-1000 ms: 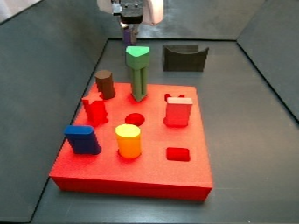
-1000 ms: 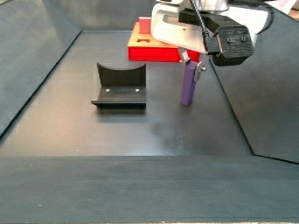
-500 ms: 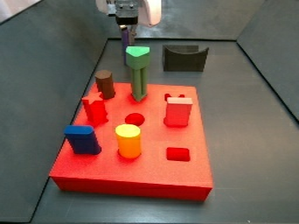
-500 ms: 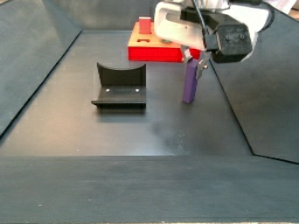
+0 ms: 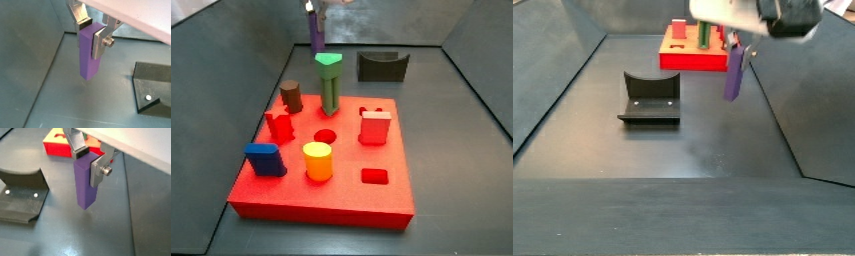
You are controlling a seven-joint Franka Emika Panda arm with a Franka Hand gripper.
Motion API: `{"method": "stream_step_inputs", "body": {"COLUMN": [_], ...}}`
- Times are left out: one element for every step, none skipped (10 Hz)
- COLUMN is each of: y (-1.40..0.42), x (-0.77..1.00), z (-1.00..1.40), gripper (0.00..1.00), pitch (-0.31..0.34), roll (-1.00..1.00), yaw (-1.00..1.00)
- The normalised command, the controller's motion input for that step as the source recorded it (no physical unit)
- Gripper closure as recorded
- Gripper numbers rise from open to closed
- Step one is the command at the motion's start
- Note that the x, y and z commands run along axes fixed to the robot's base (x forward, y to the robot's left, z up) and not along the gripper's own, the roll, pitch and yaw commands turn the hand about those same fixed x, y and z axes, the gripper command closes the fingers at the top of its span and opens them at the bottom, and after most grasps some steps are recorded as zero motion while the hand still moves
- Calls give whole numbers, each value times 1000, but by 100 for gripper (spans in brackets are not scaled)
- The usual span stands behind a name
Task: Pick up the rectangle object. Move up. Move to above the board. Insert the rectangle object.
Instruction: Move to above the board.
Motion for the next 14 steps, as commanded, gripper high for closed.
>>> {"method": "stream_step_inputs", "body": {"y": [-243, -237, -212, -204, -189, -176, -163, -157, -144, -135, -119, -113, -88, -52], "x": [-209, -211, -200, -191, -177, -170, -161, -154, -140, -132, -109, -98, -65, -34], "z": [1000, 1000, 1000, 1000, 1000, 1000, 1000, 1000, 1000, 1000, 1000, 1000, 968, 800], "gripper": [100, 100, 100, 100, 100, 100, 100, 100, 100, 100, 100, 100, 100, 100], "pitch": [-92, -95, -56, -27, 17, 30, 31, 33, 39, 46, 59, 66, 77, 78], "roll": [116, 108, 77, 67, 65, 70, 76, 79, 81, 79, 76, 73, 64, 54], "yaw": [-366, -312, -162, -114, -54, -22, 2, 9, 17, 19, 18, 18, 20, 19]}}
